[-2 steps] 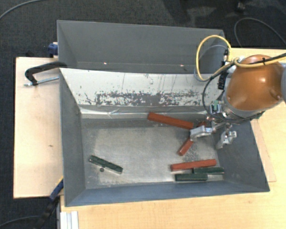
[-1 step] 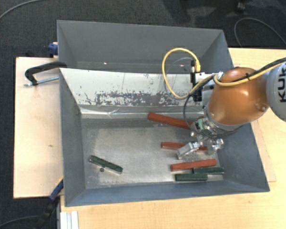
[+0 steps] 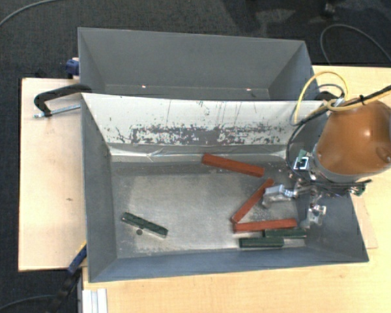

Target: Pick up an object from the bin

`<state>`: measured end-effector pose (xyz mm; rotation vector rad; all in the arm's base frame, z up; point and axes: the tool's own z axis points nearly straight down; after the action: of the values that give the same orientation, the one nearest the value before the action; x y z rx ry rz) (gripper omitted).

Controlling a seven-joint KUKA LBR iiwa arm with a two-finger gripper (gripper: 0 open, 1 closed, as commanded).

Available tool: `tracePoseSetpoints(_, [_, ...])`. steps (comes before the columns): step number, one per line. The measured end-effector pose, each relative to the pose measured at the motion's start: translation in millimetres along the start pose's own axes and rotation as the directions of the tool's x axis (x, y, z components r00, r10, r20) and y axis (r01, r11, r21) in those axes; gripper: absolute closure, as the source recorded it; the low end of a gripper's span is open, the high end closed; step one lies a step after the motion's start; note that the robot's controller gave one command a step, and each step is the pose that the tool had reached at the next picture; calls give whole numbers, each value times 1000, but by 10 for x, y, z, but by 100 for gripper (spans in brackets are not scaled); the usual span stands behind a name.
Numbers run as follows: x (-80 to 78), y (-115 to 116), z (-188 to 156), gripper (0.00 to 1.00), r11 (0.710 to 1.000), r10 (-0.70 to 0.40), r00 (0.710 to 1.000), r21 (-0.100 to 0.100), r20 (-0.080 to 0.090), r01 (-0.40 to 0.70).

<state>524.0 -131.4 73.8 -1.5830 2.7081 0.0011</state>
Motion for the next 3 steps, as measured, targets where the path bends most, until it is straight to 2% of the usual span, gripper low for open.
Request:
tracePoseSetpoints(1, [-872,534,-124,0,986,-165,986,-3,1,165])
tracePoseSetpoints(2, [-1153,970,-21,0,989,-148,989,-1,-1,148])
tracePoseSetpoints(3, [-1143,944,-29,100,990,-143,990,4,1,143])
